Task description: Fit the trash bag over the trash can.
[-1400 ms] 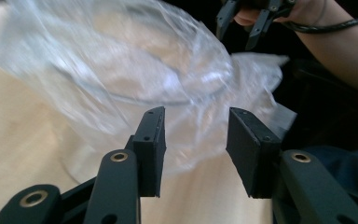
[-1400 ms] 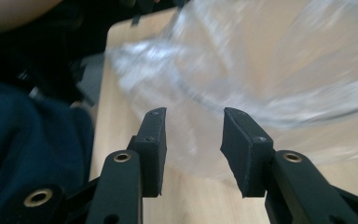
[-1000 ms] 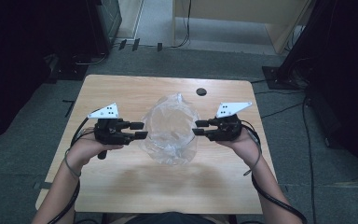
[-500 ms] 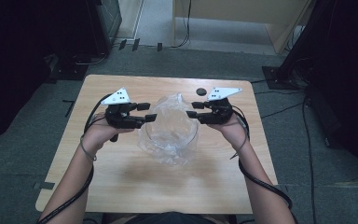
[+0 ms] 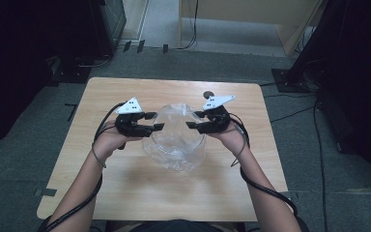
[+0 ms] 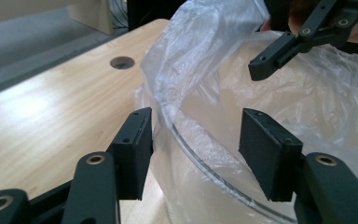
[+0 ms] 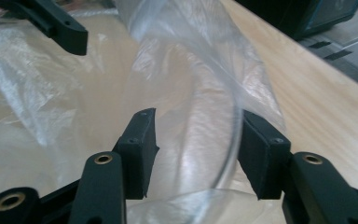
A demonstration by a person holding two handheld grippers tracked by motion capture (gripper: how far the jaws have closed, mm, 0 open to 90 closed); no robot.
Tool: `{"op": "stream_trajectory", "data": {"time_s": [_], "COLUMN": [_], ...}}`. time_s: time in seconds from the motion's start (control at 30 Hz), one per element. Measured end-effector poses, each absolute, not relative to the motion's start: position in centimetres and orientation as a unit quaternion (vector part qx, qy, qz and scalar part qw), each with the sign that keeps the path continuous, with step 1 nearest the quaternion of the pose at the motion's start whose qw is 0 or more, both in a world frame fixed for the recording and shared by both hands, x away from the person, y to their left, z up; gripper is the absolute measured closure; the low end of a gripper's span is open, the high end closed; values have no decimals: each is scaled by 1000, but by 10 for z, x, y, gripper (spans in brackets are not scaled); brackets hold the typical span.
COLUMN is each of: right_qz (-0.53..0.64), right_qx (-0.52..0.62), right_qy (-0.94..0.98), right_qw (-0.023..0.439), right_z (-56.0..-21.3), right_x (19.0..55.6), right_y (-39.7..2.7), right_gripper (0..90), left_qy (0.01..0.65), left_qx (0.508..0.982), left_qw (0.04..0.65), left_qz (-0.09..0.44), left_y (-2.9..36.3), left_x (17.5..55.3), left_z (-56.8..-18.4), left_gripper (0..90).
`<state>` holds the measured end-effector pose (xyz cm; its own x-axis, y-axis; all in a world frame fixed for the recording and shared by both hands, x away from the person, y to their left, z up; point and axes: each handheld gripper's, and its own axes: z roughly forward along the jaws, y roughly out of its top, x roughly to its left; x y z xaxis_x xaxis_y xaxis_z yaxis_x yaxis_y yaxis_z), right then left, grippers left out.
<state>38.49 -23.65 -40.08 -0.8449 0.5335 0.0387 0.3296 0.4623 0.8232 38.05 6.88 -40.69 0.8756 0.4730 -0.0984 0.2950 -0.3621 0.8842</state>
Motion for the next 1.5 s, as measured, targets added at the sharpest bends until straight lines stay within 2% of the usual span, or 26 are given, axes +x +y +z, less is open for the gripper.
{"op": "stream_trajectory", "data": {"time_s": [0.37, 0.4, 0.57, 0.73, 0.97, 1.1, 1.17, 1.3, 1.33, 1.4, 1.5], "right_qz": [436, 438, 434, 435, 482, 493, 497, 505, 504, 501, 496], "right_qx": [261, 266, 288, 277, 277, 267, 261, 262, 259, 255, 257], "right_qy": [860, 858, 854, 857, 830, 826, 825, 818, 820, 823, 826], "right_qw": [47, 37, -26, 20, 40, 60, 68, 79, 79, 82, 78], "right_z": [-412, -412, -418, -414, -395, -386, -382, -374, -372, -370, -369], "right_x": [386, 387, 389, 385, 381, 377, 375, 375, 375, 374, 373], "right_y": [-236, -236, -237, -236, -245, -250, -253, -255, -255, -255, -250], "right_gripper": [384, 366, 236, 226, 214, 256, 300, 375, 389, 457, 514], "left_qy": [247, 255, 257, 248, 247, 246, 244, 244, 245, 241, 233], "left_qx": [816, 812, 810, 806, 794, 790, 790, 790, 789, 790, 796], "left_qw": [521, 524, 527, 536, 553, 559, 559, 559, 562, 562, 557], "left_qz": [52, 37, 28, 38, 59, 63, 59, 58, 50, 49, 44], "left_y": [67, 69, 69, 72, 84, 92, 94, 97, 98, 98, 98], "left_x": [383, 384, 384, 382, 379, 375, 373, 371, 370, 367, 363], "left_z": [-417, -418, -419, -417, -399, -390, -387, -383, -380, -378, -378], "left_gripper": [458, 457, 449, 443, 414, 434, 487, 536, 576, 600, 578]}}
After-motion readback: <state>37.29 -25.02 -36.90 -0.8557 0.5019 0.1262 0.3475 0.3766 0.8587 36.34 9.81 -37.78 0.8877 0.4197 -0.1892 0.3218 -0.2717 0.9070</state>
